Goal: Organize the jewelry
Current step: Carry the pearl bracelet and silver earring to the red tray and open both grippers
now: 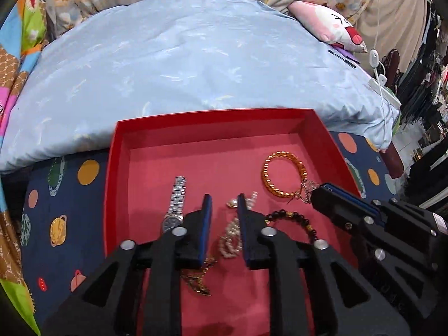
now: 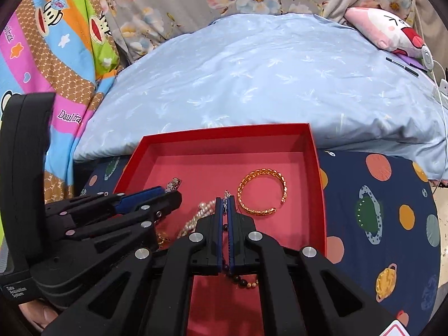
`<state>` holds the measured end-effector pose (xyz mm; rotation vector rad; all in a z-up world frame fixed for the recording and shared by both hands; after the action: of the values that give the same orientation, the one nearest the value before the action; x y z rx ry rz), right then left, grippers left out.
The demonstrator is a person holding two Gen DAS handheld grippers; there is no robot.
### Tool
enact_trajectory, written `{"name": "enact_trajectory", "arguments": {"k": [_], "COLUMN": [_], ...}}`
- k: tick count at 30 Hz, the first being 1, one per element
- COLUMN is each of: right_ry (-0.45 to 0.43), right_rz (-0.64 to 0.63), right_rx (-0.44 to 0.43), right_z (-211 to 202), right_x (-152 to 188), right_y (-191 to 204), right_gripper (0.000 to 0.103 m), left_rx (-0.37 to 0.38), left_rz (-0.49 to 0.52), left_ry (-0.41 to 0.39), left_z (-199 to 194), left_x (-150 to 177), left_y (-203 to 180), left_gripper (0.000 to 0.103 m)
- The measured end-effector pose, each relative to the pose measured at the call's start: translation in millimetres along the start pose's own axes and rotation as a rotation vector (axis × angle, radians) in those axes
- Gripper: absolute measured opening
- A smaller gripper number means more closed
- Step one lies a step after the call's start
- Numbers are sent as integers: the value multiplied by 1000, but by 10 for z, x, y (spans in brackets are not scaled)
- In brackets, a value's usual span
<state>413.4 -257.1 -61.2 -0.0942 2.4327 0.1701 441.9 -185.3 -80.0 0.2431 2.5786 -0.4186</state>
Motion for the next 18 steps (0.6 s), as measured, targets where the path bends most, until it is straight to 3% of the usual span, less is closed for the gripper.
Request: {"name": "enact_trajectory", "arguments": {"k": [12, 15, 18], "right_ry": [-6, 2, -29], "right_rz": [-41, -54, -35], "right_rx": [-78, 0, 23], "right_z": [364, 448, 246], "right_x": [-427, -429, -354], "right_y": [363, 288, 220], "right_gripper": [3, 9, 17], "left_rx": [-74, -79, -85], "left_rz": [-158, -162, -152], "left_ry": [-104, -98, -108], "left_z": [-511, -587, -672], "left_x": [74, 155, 231], "left_y": [625, 679, 700], "left_gripper": [28, 32, 35]}}
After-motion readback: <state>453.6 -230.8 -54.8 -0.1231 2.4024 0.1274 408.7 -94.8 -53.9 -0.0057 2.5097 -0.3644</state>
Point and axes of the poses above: each gripper's, at about its wrist camera, not at the fingertips, and z roughly the way its jaws point, y to its left, x to its underside, the point moved 10 cm from there along z, roughly the way its jaws point, and after that the axes turned 10 degrees about -z, right-handed, at the moved point
